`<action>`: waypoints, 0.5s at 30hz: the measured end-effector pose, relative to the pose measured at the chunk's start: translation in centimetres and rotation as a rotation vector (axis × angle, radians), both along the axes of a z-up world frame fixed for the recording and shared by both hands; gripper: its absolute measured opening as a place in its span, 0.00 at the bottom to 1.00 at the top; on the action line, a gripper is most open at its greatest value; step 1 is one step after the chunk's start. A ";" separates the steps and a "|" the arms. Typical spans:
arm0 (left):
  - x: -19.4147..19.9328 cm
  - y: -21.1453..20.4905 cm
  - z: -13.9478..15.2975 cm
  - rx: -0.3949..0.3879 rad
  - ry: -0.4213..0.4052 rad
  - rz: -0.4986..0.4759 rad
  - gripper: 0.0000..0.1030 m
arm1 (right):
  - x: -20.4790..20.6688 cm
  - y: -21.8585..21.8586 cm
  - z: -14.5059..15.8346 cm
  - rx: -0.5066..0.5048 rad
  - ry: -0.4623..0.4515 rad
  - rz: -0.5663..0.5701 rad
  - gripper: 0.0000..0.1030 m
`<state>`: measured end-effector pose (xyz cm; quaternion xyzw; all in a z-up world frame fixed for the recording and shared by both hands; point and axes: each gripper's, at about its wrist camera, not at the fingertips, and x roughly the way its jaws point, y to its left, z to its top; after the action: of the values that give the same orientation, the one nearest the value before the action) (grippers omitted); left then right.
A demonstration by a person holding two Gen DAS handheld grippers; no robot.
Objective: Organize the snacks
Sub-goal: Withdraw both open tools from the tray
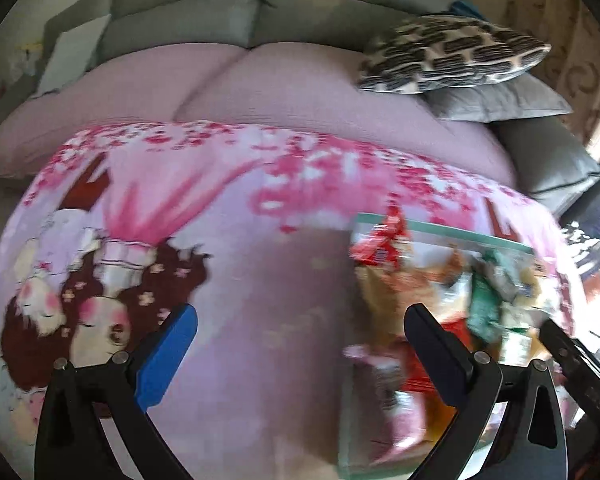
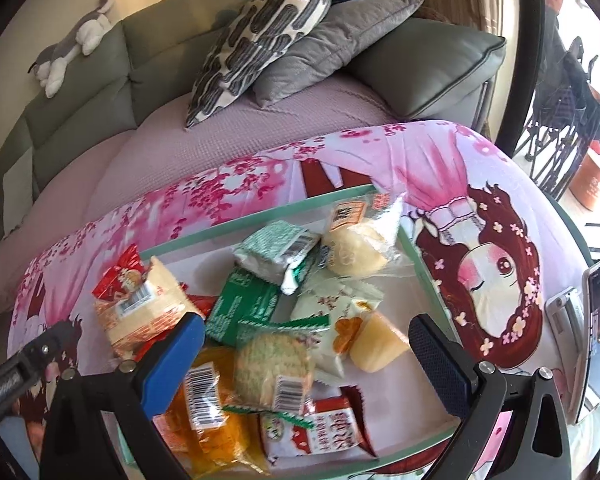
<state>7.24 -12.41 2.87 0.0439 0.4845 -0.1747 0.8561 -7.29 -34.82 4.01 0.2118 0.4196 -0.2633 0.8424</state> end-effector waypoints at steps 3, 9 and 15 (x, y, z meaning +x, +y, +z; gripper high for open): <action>0.8 0.9 -0.8 0.049 0.013 0.034 1.00 | 0.6 1.1 0.0 0.001 0.002 0.034 1.00; 1.2 2.2 -1.5 0.079 0.028 0.079 1.00 | 1.6 3.2 0.1 -0.005 0.000 0.093 1.00; 0.7 2.4 -1.5 0.099 0.024 0.088 1.00 | 2.1 4.4 0.2 -0.014 0.003 0.127 1.00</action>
<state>7.89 -10.01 1.40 0.0626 0.5043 -0.1132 0.8538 -5.15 -30.37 4.22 0.1784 0.4317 -0.2124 0.8583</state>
